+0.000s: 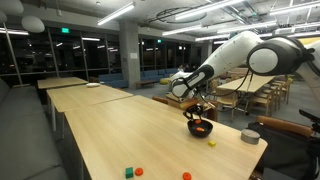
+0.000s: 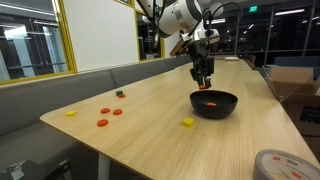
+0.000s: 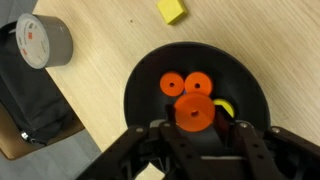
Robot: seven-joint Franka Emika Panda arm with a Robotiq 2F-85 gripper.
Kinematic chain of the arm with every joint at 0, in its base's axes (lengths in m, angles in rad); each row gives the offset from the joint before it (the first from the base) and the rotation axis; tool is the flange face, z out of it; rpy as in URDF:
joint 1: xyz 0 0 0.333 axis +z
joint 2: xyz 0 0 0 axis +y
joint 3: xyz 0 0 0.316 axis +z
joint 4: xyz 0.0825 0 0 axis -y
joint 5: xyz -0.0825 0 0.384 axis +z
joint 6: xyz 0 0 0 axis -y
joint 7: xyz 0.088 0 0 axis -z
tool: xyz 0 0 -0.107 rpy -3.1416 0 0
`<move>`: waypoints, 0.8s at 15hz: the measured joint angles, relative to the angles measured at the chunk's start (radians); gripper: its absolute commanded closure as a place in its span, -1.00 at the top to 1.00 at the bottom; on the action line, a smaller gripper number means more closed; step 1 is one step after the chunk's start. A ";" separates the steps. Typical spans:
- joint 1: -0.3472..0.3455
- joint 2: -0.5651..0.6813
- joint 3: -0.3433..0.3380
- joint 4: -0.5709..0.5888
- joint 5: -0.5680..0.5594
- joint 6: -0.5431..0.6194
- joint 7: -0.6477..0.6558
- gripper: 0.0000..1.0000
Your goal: Put the orange circles into the bowl.
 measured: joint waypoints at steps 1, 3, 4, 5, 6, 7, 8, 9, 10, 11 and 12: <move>-0.007 -0.004 0.001 -0.015 0.001 0.003 0.011 0.64; -0.029 -0.005 0.006 -0.039 0.009 0.024 0.014 0.95; -0.043 -0.005 0.010 -0.050 0.016 0.041 0.010 1.00; -0.055 -0.005 0.015 -0.059 0.020 0.057 0.004 1.00; -0.065 -0.007 0.021 -0.068 0.023 0.072 -0.010 1.00; -0.073 -0.014 0.027 -0.077 0.025 0.086 -0.036 1.00; -0.078 -0.028 0.036 -0.090 0.025 0.095 -0.070 1.00; -0.078 -0.052 0.044 -0.107 0.025 0.104 -0.108 1.00; -0.078 -0.085 0.053 -0.128 0.025 0.105 -0.144 1.00; -0.076 -0.126 0.063 -0.153 0.025 0.105 -0.178 1.00; -0.075 -0.174 0.074 -0.183 0.025 0.105 -0.212 1.00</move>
